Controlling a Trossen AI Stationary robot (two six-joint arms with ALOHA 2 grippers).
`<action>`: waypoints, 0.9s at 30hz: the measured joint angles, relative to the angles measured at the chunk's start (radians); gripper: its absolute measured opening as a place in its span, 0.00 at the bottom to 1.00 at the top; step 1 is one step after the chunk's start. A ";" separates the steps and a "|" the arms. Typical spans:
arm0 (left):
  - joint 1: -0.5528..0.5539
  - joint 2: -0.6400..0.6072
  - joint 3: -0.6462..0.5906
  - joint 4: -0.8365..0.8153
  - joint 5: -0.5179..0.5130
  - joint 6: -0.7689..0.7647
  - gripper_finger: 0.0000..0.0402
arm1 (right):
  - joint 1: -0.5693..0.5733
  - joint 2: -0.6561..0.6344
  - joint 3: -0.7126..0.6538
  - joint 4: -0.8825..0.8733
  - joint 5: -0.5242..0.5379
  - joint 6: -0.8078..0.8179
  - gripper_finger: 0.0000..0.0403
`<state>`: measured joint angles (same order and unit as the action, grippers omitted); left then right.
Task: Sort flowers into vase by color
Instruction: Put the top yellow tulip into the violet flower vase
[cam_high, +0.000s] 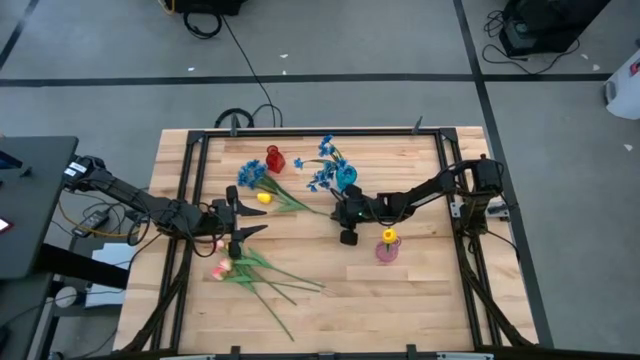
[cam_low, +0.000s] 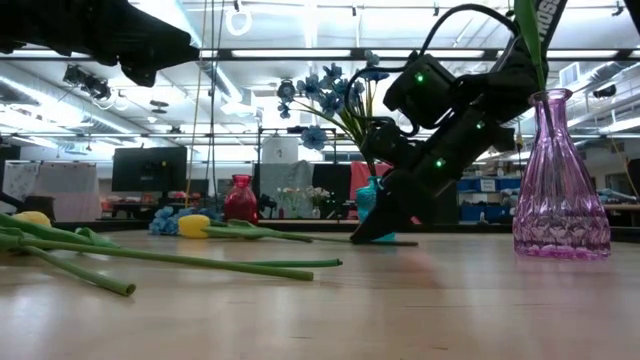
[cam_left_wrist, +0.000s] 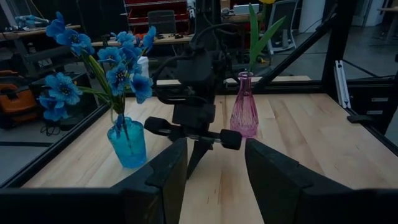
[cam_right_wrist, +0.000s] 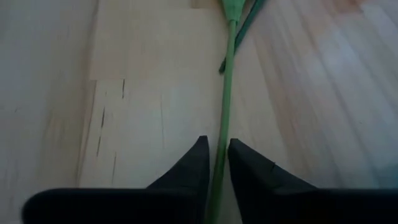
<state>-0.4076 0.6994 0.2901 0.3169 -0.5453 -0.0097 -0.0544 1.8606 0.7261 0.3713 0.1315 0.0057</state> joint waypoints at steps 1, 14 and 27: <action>0.000 0.000 0.000 0.001 0.000 0.000 0.42 | 0.000 0.000 0.000 -0.004 0.002 0.003 0.15; 0.000 -0.001 0.000 0.110 0.116 0.004 0.42 | 0.014 -0.026 -0.002 -0.064 -0.017 -0.024 0.01; 0.000 0.000 0.000 0.135 0.231 0.003 0.42 | 0.012 -0.328 -0.008 -0.358 -0.032 -0.120 0.00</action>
<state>-0.4080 0.6994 0.2901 0.4519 -0.3138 -0.0071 -0.0422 1.5331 0.7185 0.0137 0.0998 -0.1146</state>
